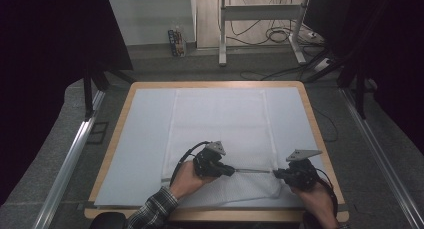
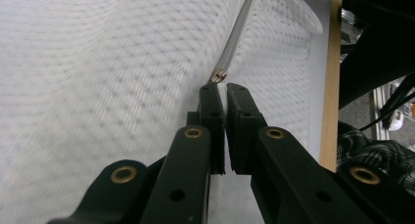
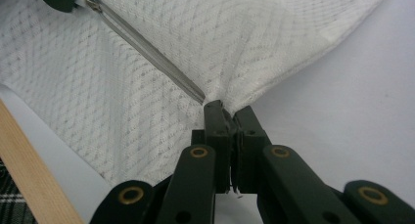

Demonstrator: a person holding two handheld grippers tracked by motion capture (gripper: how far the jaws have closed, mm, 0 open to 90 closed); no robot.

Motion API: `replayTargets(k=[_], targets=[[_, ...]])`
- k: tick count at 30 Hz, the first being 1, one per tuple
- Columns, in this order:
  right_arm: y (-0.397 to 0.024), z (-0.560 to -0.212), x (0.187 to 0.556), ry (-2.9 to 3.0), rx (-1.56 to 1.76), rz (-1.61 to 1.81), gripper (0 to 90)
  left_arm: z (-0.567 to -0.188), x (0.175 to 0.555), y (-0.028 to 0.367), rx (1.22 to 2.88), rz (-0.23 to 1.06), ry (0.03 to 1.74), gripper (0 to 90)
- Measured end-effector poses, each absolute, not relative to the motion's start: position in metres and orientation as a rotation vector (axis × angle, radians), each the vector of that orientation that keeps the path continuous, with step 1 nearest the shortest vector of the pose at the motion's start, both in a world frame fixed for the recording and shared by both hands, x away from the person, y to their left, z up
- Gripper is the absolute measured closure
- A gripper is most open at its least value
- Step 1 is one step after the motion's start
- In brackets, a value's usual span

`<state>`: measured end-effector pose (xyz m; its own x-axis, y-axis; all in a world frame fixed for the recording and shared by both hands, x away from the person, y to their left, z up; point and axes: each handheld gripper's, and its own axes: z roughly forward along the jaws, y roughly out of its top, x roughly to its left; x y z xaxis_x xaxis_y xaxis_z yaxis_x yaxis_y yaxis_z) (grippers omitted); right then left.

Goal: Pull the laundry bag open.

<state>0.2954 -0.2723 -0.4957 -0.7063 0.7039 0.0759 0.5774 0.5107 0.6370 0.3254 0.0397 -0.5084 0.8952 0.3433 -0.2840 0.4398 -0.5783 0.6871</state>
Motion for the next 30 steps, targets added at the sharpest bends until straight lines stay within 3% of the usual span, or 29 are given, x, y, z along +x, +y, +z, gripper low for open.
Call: replayTargets(k=[30], targets=[[-0.272, -0.494, 0.291, 2.559, 1.075, 0.96, 86.6, -0.508, 0.31, 0.091, 2.208, -0.151, 0.66, 87.1]])
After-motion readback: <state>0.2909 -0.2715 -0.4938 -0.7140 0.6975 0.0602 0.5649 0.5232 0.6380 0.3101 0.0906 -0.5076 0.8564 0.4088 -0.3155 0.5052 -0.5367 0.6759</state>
